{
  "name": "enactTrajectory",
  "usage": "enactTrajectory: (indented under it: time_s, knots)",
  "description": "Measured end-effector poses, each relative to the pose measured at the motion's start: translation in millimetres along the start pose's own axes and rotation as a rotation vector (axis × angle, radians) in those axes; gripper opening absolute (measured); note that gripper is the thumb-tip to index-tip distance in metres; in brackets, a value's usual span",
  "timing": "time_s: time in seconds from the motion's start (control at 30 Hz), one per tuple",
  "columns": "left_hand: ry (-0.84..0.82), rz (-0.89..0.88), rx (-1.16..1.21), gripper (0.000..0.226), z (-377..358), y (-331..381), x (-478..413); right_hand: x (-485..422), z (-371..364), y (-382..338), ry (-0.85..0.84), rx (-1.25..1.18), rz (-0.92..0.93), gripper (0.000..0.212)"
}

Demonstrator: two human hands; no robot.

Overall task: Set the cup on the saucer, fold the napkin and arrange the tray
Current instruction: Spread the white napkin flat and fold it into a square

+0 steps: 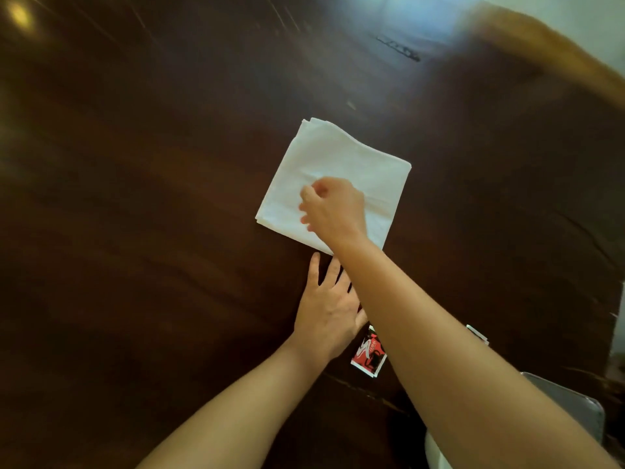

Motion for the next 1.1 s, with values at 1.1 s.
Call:
enactTrajectory:
  time_s: [1.1]
  knots:
    - [0.172,0.340,0.102,0.068,67.7,-98.5,-62.2,28.9,71.7,48.7,0.075,0.261,0.208,0.026]
Point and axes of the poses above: each hand's wrist, its own x-axis away from the middle knuckle, its own z-axis out of the back of the hand, y = z × x, the point moved 5 cm from there along -x, towards the middle knuckle, and after that the axes turned 9 degrees about z, right-handed, at the moved point
